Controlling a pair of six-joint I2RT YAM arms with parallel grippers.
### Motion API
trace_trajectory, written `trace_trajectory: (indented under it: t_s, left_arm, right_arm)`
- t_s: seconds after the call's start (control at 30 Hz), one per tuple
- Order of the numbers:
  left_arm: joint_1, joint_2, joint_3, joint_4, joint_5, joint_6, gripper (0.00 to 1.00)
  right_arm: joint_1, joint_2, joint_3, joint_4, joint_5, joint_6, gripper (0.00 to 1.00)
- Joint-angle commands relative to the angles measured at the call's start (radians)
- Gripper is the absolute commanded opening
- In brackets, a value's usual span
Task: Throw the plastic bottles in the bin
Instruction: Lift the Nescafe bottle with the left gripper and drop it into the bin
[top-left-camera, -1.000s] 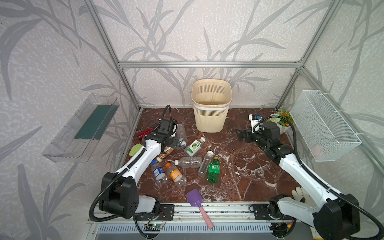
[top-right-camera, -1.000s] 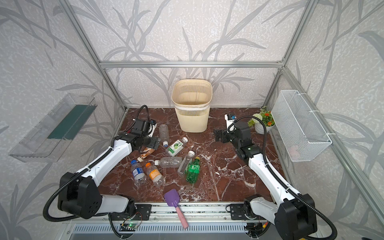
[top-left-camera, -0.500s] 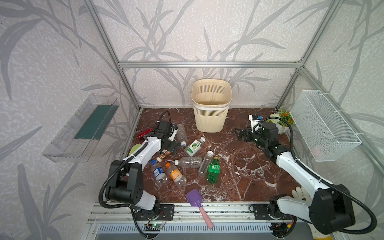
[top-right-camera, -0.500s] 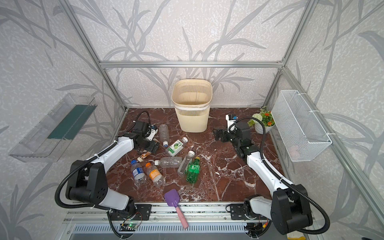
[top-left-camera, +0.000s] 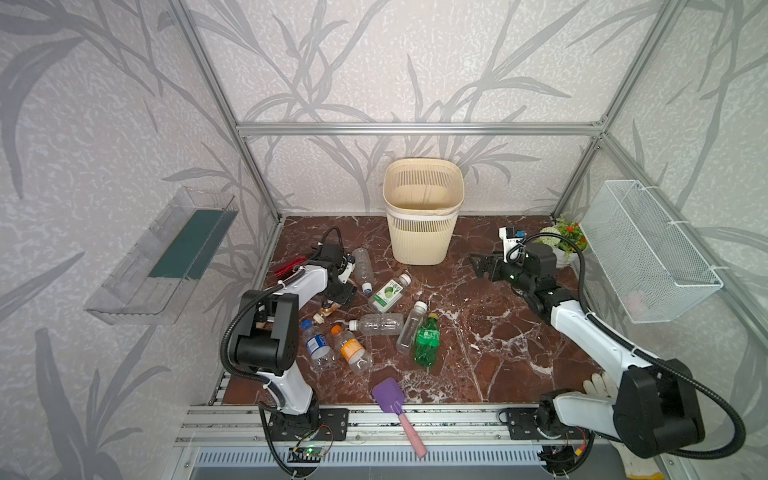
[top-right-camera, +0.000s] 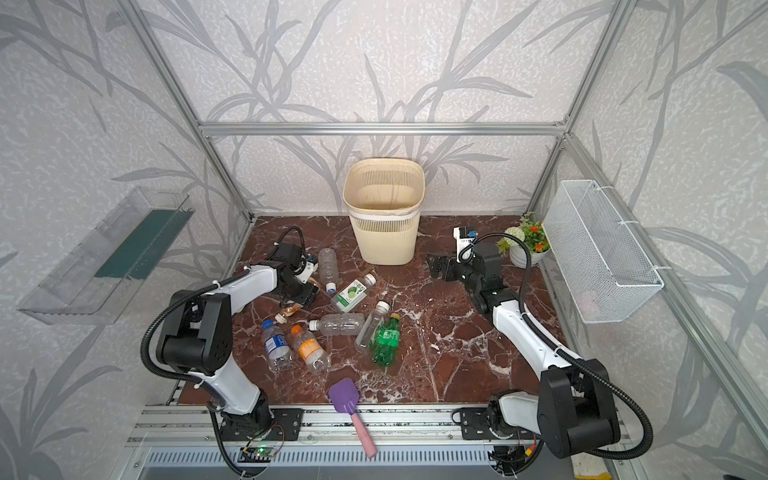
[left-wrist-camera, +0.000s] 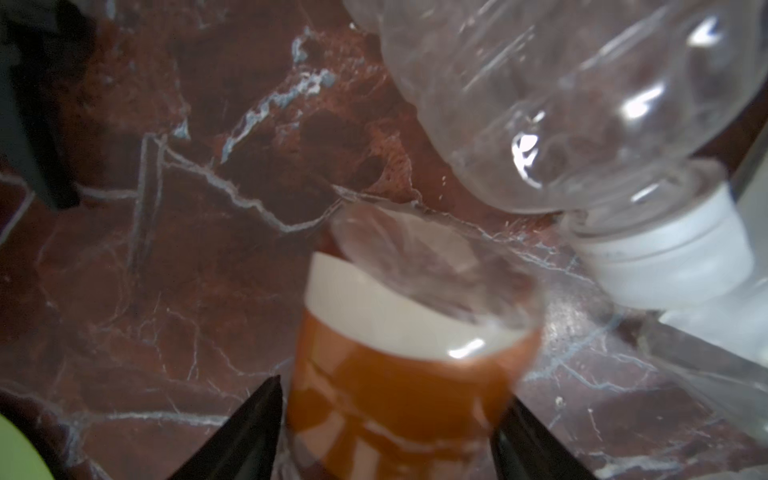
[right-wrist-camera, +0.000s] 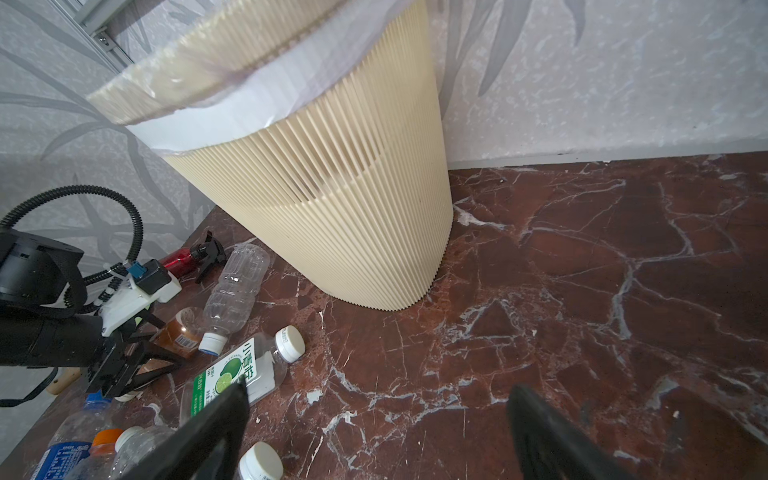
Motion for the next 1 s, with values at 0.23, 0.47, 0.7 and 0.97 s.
trace_trajectory:
  t_s: [0.23, 0.47, 0.7, 0.97]
  left_arm:
    - [0.004, -0.068, -0.002, 0.017, -0.008, 0.047, 0.51]
    - [0.004, -0.294, -0.049, 0.055, -0.027, -0.007, 0.50]
    - [0.003, -0.608, -0.128, 0.335, 0.012, -0.178, 0.51]
    - [-0.002, -0.883, -0.294, 0.814, 0.114, -0.431, 0.55]
  right_arm:
    - [-0.009, 0.021, -0.002, 0.035, -0.005, 0.023, 0.96]
    - [-0.009, 0.036, 0.010, 0.033, -0.021, 0.043, 0.95]
    - [-0.006, 0.051, 0.040, 0.014, -0.043, 0.052, 0.94]
    - [0.066, 0.010, 0.083, -0.095, 0.032, -0.011, 0.93]
